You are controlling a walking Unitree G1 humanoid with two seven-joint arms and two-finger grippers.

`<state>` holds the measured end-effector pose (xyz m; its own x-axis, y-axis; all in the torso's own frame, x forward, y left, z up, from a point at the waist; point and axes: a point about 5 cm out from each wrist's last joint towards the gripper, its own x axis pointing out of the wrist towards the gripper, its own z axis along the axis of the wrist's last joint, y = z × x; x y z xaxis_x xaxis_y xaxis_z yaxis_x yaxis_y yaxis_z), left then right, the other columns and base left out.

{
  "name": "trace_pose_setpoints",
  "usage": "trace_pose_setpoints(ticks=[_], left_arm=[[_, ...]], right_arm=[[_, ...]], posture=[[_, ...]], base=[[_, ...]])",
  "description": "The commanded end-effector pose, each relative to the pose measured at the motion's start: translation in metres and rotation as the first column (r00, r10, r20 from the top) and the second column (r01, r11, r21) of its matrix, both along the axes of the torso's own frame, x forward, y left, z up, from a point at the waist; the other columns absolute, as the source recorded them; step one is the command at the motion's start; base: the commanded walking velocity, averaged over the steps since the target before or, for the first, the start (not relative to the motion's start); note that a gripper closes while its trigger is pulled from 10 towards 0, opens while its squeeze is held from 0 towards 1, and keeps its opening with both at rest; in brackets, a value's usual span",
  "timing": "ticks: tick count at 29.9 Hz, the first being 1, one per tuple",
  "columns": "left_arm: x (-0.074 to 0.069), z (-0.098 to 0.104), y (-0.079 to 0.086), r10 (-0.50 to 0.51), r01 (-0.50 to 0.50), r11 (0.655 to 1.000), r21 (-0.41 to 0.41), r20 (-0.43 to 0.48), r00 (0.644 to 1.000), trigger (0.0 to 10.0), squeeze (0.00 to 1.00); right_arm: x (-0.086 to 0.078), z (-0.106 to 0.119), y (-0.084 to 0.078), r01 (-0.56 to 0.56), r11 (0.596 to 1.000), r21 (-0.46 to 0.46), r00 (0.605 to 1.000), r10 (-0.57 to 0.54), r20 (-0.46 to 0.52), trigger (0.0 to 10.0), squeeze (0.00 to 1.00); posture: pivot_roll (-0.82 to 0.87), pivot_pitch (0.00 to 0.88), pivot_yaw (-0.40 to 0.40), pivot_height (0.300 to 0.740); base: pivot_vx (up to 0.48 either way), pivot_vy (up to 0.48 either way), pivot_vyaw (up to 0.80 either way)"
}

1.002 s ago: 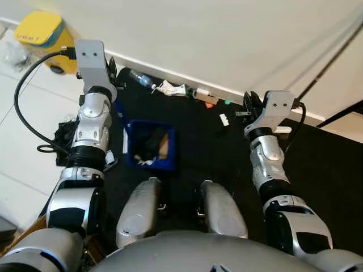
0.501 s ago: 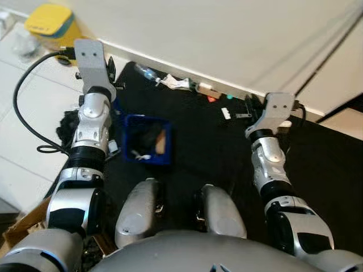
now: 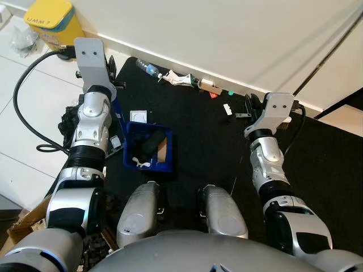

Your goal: Sweep floor

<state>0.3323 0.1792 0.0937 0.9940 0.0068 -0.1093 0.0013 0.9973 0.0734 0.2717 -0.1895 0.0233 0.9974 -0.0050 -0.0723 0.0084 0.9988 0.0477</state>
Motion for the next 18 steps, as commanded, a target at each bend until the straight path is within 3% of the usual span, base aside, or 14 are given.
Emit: trace_pose_setpoints(ticks=[1, 7, 18], left_arm=[[0.0042, 0.0150, -0.0042, -0.023, 0.023, 1.000, 0.011, 0.063, 0.998, 10.0, 0.00], [0.0039, 0.0138, -0.0033, -0.021, 0.020, 1.000, 0.023, 0.056, 0.998, 10.0, 0.00], [0.0039, 0.0132, -0.0024, -0.020, 0.019, 1.000, 0.024, 0.053, 0.998, 10.0, 0.00]], right_arm=[[-0.0031, -0.0048, -0.0008, 0.004, 1.000, 0.001, 1.000, -0.004, -0.028, 10.0, 0.00], [-0.0033, -0.0055, -0.0005, 0.005, 1.000, -0.001, 0.999, -0.005, -0.033, 10.0, 0.00], [-0.0022, -0.0058, -0.0004, 0.009, 1.000, -0.009, 0.999, -0.009, -0.040, 10.0, 0.00]], posture=[[0.05, 0.000, 0.037, 0.740], [0.05, 0.000, 0.037, 0.740], [0.06, 0.000, 0.037, 0.740]], base=[[0.000, 0.000, 0.00], [0.000, 0.000, 0.30], [0.000, 0.000, 0.79]])
